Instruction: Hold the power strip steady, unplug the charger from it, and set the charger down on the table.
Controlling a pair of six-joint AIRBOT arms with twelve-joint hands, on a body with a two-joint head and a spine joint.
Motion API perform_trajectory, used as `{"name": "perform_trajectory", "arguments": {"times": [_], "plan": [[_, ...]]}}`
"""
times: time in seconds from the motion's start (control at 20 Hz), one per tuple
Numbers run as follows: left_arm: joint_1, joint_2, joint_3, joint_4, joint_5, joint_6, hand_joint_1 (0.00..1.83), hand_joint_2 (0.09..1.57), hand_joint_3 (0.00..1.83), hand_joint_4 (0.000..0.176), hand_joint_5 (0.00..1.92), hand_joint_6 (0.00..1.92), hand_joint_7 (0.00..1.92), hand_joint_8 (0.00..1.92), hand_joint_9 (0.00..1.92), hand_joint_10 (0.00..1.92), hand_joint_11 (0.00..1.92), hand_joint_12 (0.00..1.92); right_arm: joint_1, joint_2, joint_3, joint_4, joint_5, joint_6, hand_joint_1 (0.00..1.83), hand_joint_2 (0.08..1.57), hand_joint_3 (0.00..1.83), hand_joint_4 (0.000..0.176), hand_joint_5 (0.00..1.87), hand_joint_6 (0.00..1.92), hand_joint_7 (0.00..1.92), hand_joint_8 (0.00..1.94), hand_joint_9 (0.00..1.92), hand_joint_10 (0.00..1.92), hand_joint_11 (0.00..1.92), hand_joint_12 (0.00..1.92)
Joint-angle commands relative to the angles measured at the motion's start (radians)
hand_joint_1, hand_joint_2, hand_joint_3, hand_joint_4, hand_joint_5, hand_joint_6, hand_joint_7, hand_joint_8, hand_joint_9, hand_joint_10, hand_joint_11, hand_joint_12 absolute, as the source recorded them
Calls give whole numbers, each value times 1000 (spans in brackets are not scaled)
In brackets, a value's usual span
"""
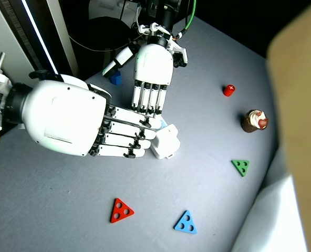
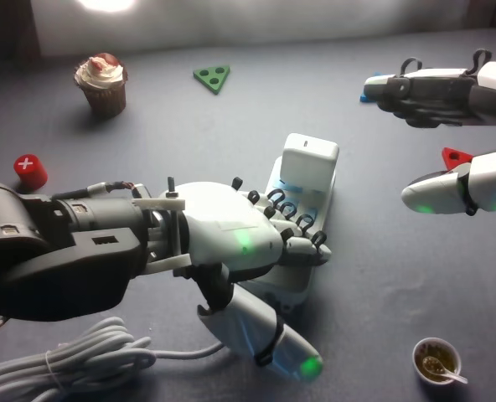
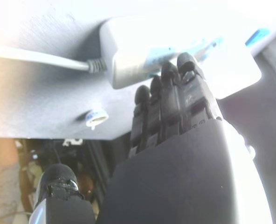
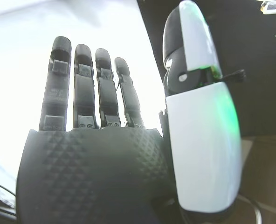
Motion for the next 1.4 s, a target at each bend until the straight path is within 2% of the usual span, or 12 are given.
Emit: {"name": "perform_trajectory", "arguments": {"times": [0.0, 0.2, 0.45, 0.9, 1.25, 1.35], "plan": [[-3, -8, 2, -5, -82, 1, 0, 931, 0, 0, 131, 0, 158, 1, 145, 2, 84, 117, 3, 6, 8, 13, 120, 6, 1086, 1068, 1, 0, 199, 6, 238, 6, 260, 6, 298, 76], [8, -17, 8, -9, -82, 1, 0, 935, 2, 0, 151, 7, 180, 8, 164, 8, 107, 120, -17, -26, 46, 55, 140, 6, 1107, 1060, 0, 0, 189, 5, 225, 3, 250, 2, 289, 74], [16, -18, 7, -10, -62, 5, 0, 931, 0, 0, 162, 6, 189, 6, 177, 8, 121, 119, -58, -105, 111, 131, 140, -22, 1094, 1063, 1, 0, 221, 10, 253, 7, 278, 7, 309, 84], [18, -21, 9, -10, -58, 10, 0, 933, 0, 0, 133, 0, 168, 0, 155, 0, 96, 93, -58, -235, 193, 271, 150, -78, 1057, 1079, 3, 0, 211, 0, 247, 1, 265, 0, 294, 80], [18, -24, 13, -13, -59, 10, 0, 927, 0, 0, 149, 7, 178, 6, 162, 4, 118, 93, -48, -324, 259, 297, 161, -103, 1081, 1068, 0, 0, 221, 4, 282, 9, 298, 10, 327, 95], [18, -23, 14, -13, -60, 10, 0, 929, 0, 0, 143, 3, 171, 2, 159, 2, 124, 93, -42, -347, 276, 341, 161, -154, 1051, 1082, 3, 0, 234, 7, 269, 3, 280, 3, 308, 86]]}}
